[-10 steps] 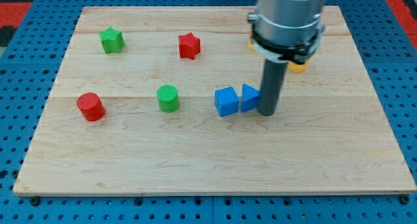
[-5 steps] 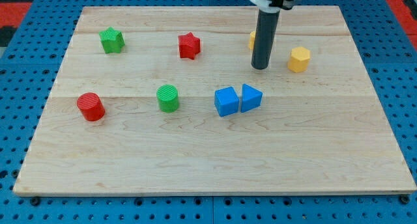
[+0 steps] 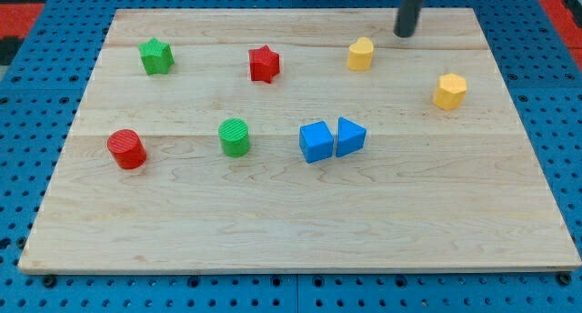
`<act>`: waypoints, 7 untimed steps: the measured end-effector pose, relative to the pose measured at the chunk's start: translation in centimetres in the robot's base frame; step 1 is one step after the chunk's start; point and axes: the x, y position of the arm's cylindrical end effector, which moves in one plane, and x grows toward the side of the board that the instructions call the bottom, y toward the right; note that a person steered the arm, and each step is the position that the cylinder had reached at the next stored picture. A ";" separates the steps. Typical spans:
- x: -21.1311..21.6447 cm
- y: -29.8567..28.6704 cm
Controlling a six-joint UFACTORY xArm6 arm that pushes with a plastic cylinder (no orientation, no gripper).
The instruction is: Place the yellow and blue blocks in a diagonal line
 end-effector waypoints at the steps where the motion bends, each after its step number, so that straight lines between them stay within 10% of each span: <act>1: 5.3 -5.6; 5: 10.4 -12.4; 7: 12.0 -1.9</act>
